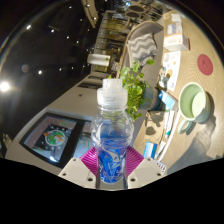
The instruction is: Pour water
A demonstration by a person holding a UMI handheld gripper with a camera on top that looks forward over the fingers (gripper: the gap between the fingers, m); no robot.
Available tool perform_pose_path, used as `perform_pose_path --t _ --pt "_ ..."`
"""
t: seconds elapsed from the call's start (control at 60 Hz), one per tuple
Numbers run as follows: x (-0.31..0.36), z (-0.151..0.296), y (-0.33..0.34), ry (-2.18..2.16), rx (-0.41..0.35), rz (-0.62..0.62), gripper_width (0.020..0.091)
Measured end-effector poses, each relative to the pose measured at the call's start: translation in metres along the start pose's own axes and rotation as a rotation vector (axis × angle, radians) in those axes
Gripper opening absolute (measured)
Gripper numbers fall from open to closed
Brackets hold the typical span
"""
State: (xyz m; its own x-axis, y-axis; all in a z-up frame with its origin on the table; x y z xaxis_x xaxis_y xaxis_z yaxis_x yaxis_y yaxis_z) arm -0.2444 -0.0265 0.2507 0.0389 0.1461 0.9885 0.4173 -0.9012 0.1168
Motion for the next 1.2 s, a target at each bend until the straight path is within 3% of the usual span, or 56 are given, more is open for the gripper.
perform_pose_path --t 0.383,0.583,0.783,1.2 --pt "-0.038 0.053 -0.035 -0.887 -0.003 0.212 0.0304" --pt "-0.041 0.055 -0.026 -0.835 0.004 0.166 0.0305" --pt "-0.025 0.054 -0.013 -0.33 0.027 -0.006 0.0302" --pt "0.071 0.171 0.036 0.984 -0.229 -0.146 0.0306"
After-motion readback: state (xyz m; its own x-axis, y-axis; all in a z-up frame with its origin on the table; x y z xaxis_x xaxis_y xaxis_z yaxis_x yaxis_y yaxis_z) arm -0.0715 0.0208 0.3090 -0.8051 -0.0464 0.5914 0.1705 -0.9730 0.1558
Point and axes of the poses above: the point between the fingertips, and its own axes, seen from behind it with the camera up: x to the left, z up, y backward, against the way the camera looks, the point moved 5 cm from there along y, backward, against the way the camera looks, and after that the axes turned 15 degrees about -y, right-handed, at the moved point
